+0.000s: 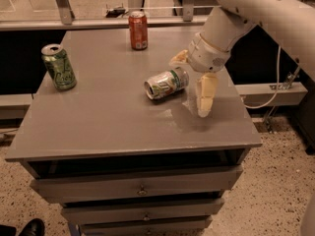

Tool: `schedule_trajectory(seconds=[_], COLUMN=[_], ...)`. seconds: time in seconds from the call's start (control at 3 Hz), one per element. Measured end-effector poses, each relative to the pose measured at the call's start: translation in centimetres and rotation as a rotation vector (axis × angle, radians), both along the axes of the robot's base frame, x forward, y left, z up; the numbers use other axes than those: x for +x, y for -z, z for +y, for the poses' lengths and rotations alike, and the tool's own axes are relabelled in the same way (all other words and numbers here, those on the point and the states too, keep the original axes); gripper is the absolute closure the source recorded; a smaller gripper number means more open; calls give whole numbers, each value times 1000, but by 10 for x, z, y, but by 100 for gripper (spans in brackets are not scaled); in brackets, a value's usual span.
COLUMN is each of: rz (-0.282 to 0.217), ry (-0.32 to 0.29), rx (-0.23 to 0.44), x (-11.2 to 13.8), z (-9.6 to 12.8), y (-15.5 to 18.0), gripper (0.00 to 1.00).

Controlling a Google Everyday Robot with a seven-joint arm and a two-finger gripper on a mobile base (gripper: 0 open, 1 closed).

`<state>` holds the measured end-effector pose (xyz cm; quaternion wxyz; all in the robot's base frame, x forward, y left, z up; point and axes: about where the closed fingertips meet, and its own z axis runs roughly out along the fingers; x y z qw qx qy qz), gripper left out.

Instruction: Knock 7up can over

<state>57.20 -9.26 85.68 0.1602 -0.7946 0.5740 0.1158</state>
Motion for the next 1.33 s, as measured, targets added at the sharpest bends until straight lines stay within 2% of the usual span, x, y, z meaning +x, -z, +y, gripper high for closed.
schedule_trajectory(seconds=[0.33, 0.67, 1.0, 1.33], rz=[15, 30, -3, -17], ry=[36, 152, 329, 491], rx=[49, 189, 401, 531], x=[6, 21, 25, 26], z=[-5, -27, -60, -90], y=[-4, -18, -60, -90], gripper=[0, 0, 0, 0])
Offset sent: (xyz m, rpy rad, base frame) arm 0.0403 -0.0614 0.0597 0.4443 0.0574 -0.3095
